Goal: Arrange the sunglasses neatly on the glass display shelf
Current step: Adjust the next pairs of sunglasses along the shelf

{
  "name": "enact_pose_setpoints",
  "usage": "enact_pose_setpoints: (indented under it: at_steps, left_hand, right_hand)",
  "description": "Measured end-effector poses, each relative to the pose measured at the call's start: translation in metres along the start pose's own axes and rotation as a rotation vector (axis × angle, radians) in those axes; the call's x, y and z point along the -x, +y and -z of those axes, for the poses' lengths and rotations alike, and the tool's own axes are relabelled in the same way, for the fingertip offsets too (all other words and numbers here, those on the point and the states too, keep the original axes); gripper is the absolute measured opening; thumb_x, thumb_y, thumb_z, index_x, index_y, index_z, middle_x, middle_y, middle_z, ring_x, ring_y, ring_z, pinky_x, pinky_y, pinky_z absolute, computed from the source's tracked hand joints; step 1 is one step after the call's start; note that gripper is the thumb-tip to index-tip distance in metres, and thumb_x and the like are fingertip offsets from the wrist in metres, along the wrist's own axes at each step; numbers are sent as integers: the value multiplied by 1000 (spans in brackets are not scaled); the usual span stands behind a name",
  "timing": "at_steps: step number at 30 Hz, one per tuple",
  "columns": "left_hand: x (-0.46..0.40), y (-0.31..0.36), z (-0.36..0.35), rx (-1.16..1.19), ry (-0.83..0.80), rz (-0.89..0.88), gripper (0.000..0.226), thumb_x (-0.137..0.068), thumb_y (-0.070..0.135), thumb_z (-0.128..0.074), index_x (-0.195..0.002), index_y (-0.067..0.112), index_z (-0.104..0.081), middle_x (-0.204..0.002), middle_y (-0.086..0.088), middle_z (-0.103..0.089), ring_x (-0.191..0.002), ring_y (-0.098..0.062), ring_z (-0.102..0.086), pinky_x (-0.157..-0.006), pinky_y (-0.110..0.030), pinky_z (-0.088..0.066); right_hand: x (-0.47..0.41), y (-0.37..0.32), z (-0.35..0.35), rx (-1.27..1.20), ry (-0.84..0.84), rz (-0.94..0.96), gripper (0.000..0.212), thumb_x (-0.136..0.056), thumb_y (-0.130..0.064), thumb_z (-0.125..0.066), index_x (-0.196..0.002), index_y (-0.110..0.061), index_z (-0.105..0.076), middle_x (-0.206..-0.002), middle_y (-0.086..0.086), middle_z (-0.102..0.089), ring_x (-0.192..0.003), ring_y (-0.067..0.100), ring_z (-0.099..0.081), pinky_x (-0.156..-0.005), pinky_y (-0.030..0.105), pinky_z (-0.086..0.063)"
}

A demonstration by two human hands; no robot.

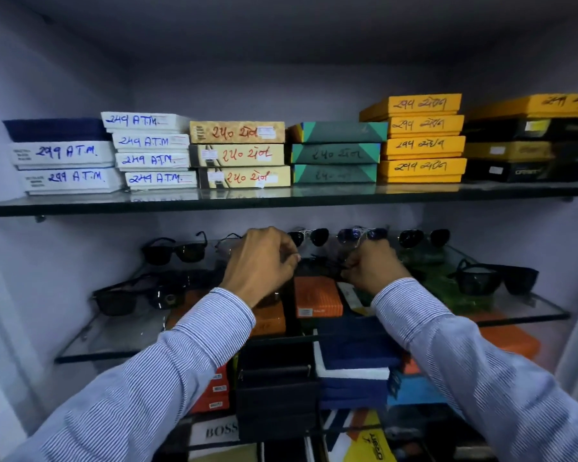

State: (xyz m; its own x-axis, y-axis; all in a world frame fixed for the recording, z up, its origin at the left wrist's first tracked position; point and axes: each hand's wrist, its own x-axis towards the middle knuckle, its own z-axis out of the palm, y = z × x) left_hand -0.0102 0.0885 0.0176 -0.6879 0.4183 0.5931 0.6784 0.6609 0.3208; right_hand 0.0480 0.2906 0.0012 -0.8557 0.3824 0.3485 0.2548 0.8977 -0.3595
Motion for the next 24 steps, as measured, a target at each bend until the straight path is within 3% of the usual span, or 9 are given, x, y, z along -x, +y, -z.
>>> enact_pose_setpoints:
  at_steps: [3, 5, 10, 13, 15, 17, 20, 22, 24]
  left_hand:
    - [-8, 14, -9, 7, -90, 51, 30, -91, 35, -76, -115, 17, -78, -116, -6, -79, -110, -23, -72, -98, -39, -58]
    - [-11, 23, -15, 16, -114, 95, 33, -90, 38, -76, -116, 17, -77, -118, -8, -76, -115, -24, -69, -103, -44, -57]
    - [-15, 39, -18, 43, -105, 130, 21, -83, 35, -85, -90, 16, -83, -91, -1, -77, -92, -18, -72, -91, -37, -61]
    - [-16, 43, -16, 34, -109, 152, 18, -78, 32, -89, -72, 18, -81, -72, 9, -68, -71, -8, -64, -75, -28, -56]
    - [-16, 41, -16, 34, -97, 202, 23, -77, 29, -91, -62, 22, -75, -66, 11, -65, -62, -1, -59, -64, -20, -48]
    - [-18, 35, -17, 45, -82, 278, 24, -74, 24, -93, -60, 24, -74, -64, 12, -67, -61, 3, -60, -62, -16, -46]
    - [-21, 27, -19, 45, -92, 359, 20, -70, 15, -93, -66, 24, -76, -66, 19, -64, -64, 7, -59, -66, -15, -52]
    - [-23, 21, -23, 41, -101, 391, 13, -69, 13, -93, -73, 16, -81, -75, 12, -69, -66, 1, -64, -69, -18, -56]
    - [-26, 17, -27, 32, -125, 422, 12, -71, 13, -93, -78, 12, -83, -89, 2, -75, -77, -10, -71, -78, -25, -60]
  right_hand:
    - [-3, 12, 19, -113, -4, 97, 21, -76, -20, -81, -95, -13, -84, -97, 10, -79, -89, 23, -73, -87, 35, -60]
    - [-4, 19, 31, -145, -5, 158, 23, -76, -21, -83, -98, -13, -84, -99, 9, -80, -94, 22, -72, -91, 37, -59]
    - [-8, 36, 48, -175, -33, 257, 27, -79, -24, -82, -104, -14, -83, -102, 7, -80, -98, 21, -72, -92, 31, -56]
    - [-12, 43, 45, -288, 13, 202, 22, -80, -22, -81, -101, -15, -83, -98, 5, -81, -80, 13, -69, -81, 22, -51]
    - [-15, 44, 40, -313, 41, 152, 18, -80, -20, -80, -96, -12, -84, -92, 5, -81, -71, 14, -69, -76, 24, -54]
    - [-18, 42, 36, -297, 37, 125, 16, -77, -14, -80, -91, -10, -83, -89, 6, -79, -73, 20, -72, -76, 27, -58]
    - [-24, 37, 29, -272, 3, 109, 14, -72, -9, -81, -86, -11, -79, -89, 4, -74, -76, 15, -65, -75, 21, -53]
    - [-29, 33, 22, -252, -28, 106, 9, -73, -8, -80, -82, -9, -79, -89, 4, -74, -80, 15, -66, -77, 21, -53]
    - [-33, 29, 16, -214, -69, 78, 12, -75, -10, -79, -86, -8, -80, -98, 7, -74, -94, 22, -69, -88, 30, -58]
